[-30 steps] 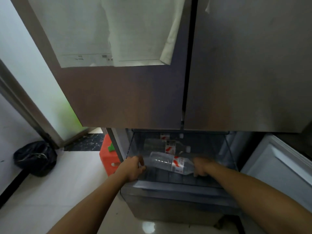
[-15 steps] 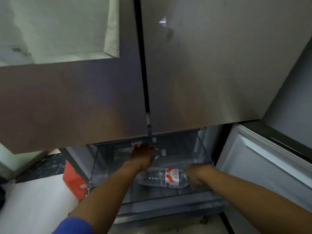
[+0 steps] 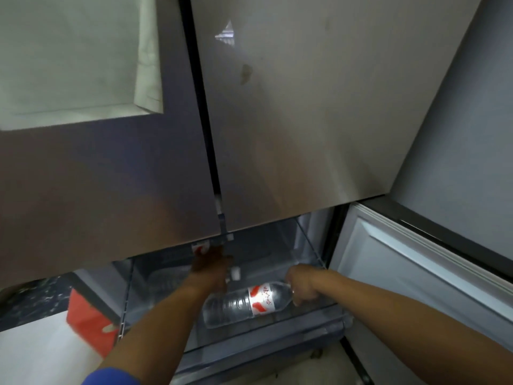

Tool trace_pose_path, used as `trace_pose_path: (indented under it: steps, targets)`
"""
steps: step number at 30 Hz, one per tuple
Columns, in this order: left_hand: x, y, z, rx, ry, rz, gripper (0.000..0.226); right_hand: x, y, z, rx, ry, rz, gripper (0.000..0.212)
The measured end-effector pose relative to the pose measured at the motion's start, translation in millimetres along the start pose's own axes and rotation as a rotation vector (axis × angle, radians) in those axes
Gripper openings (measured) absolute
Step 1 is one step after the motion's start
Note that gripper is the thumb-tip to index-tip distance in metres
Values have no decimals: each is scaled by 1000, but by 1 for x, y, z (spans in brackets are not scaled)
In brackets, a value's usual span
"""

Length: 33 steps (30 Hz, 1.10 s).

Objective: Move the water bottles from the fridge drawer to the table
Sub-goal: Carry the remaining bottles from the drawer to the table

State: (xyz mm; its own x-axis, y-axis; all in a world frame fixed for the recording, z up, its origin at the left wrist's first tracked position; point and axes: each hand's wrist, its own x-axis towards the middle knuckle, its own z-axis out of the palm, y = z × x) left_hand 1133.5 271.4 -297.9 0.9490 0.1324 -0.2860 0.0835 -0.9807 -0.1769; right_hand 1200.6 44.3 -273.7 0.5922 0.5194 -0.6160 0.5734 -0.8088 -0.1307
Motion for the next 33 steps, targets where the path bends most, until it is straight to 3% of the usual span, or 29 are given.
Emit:
trace_pose_path:
  steps: [8, 13, 18, 22, 27, 33]
  targets:
    - [-64, -4, -30, -2, 119, 84, 58, -52, -8, -21, 300, 189, -20, 31]
    - [-116, -31, -48, -85, 128, 53, 41, -69, -43, -22, 671, 244, -10, 22]
    - [-155, -66, -47, -38, 216, 28, 35, -77, -95, -4, 554, 562, 65, 31]
    - [-185, -98, -59, -37, 412, -28, 26, -95, -137, -3, 268, 771, 41, 29]
    - [-220, -99, -70, -105, 613, -60, 25, -126, -150, -15, 233, 927, 53, 27]
    - [-267, -106, -91, -368, 697, -222, 21, -167, -160, -41, 260, 1043, -27, 23]
